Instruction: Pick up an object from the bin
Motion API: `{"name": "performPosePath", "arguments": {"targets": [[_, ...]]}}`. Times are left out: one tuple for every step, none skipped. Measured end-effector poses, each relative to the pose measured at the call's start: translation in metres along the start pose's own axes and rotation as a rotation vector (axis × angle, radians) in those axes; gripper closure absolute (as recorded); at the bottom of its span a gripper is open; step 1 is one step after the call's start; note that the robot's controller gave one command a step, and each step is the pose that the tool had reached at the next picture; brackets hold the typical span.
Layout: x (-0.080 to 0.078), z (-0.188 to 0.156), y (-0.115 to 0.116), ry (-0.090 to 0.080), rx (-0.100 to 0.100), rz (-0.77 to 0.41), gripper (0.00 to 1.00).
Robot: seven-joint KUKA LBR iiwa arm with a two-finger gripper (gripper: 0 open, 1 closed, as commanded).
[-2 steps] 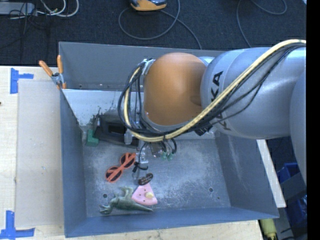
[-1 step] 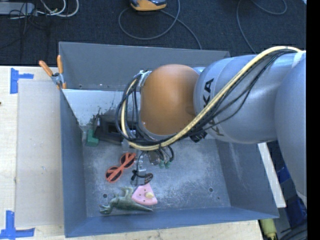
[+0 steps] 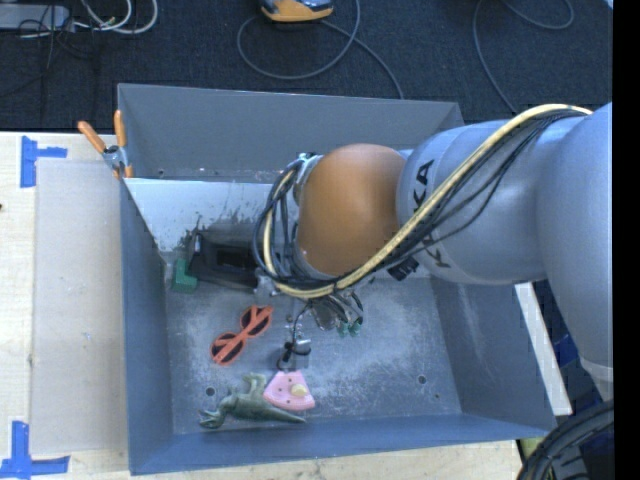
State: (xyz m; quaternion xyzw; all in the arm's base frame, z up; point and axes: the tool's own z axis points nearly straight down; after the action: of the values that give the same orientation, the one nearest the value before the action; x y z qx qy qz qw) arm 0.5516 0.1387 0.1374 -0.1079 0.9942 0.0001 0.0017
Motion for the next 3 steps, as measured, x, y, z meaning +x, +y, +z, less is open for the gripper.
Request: {"name": "performPosePath", "arguments": {"targets": [[-0.017, 0.039, -0.017, 0.01, 0.001, 0.04, 0.0], [-0.017, 0.066, -0.009, 0.001, -0.002, 0.084, 1.0], [-0.017, 0.066, -0.009, 0.001, -0.002, 0.085, 1.0]]}}
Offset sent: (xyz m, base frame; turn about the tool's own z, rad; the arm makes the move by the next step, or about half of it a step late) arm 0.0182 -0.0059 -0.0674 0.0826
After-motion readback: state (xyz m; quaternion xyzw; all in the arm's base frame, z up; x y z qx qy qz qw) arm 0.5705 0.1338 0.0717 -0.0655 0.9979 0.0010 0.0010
